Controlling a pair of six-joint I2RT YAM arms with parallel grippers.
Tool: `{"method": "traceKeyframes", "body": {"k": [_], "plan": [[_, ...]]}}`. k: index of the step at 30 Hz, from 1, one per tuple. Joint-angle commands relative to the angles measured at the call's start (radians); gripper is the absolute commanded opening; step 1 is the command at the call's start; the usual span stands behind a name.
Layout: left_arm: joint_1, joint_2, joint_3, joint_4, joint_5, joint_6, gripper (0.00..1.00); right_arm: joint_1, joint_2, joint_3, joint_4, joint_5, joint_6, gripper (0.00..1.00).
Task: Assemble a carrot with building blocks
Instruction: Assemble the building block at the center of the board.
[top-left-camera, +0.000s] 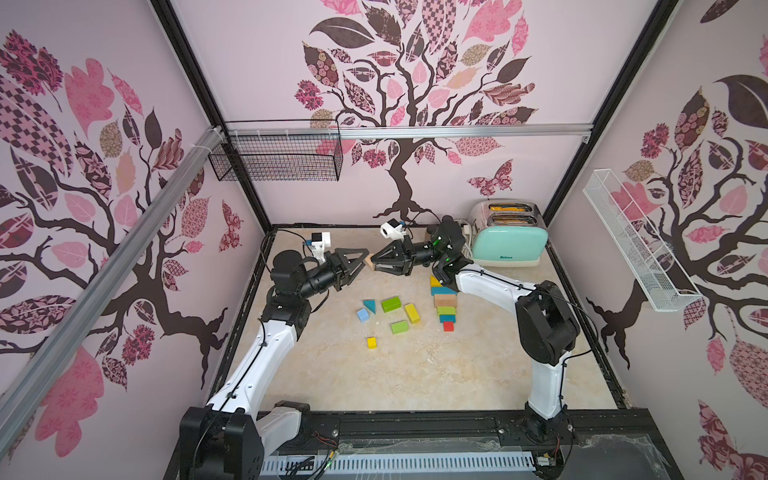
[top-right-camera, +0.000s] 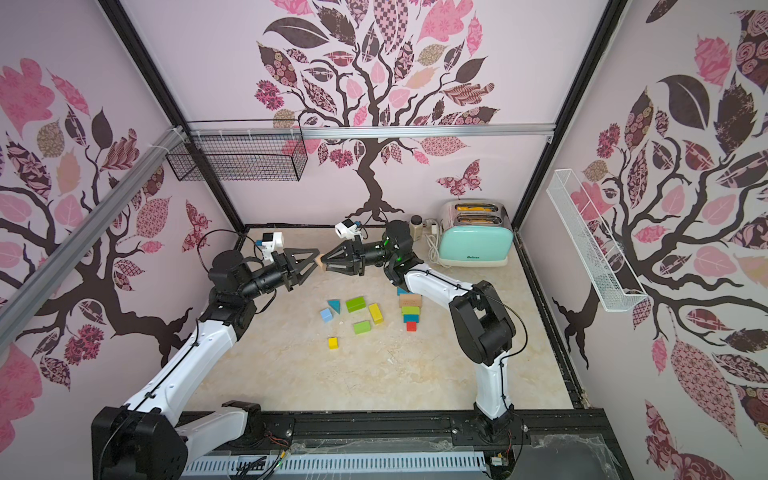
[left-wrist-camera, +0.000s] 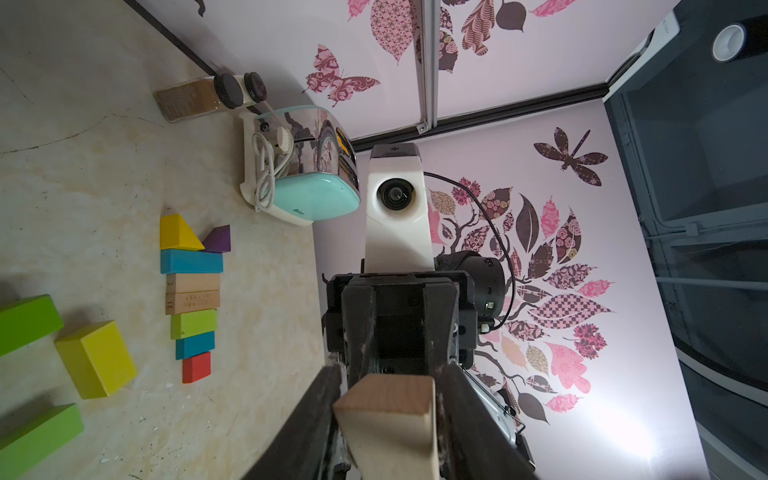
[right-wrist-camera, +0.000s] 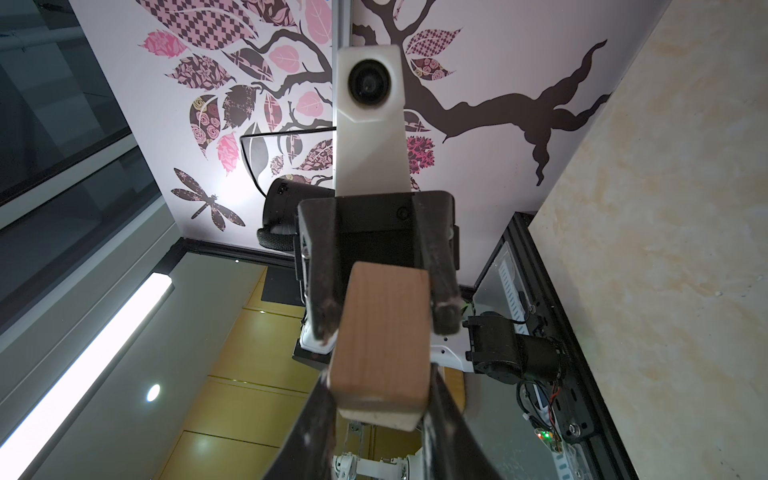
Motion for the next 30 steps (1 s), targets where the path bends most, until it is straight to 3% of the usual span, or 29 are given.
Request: {"method": "traceKeyframes", "body": {"k": [1, 5, 8, 14, 18, 20, 22, 24, 30], "plan": [[-0.002, -0.004, -0.026, 0.03, -0.003, 0.008, 0.38, 0.004, -0.008, 0.01, 0.054, 0.007, 0.022, 0.16], [0.0, -0.006, -0.036, 0.03, -0.011, 0.021, 0.34, 0.005, -0.01, 0.009, 0.014, -0.001, -0.006, 0.17], [-0.001, -0.005, -0.028, 0.007, -0.016, 0.051, 0.3, 0.005, -0.025, 0.008, -0.099, -0.01, -0.094, 0.25], [0.0, 0.007, -0.003, -0.067, -0.016, 0.141, 0.28, 0.002, -0.093, 0.086, -0.658, -0.006, -0.532, 0.5], [0.0, 0.013, 0.001, -0.138, -0.02, 0.205, 0.28, -0.034, -0.128, 0.104, -0.805, 0.006, -0.651, 0.59], [0.0, 0.022, 0.005, -0.193, -0.024, 0.255, 0.29, -0.044, -0.143, 0.139, -0.977, 0.035, -0.78, 0.61], [0.0, 0.031, 0.006, -0.234, -0.029, 0.301, 0.29, -0.038, -0.146, 0.241, -1.303, 0.145, -1.043, 0.63], [0.0, 0.043, 0.002, -0.253, -0.037, 0.332, 0.29, -0.019, -0.133, 0.333, -1.532, 0.259, -1.225, 0.65], [-0.008, 0.093, -0.011, -0.223, -0.042, 0.344, 0.29, 0.077, -0.078, 0.481, -1.825, 0.709, -1.486, 0.66]]}}
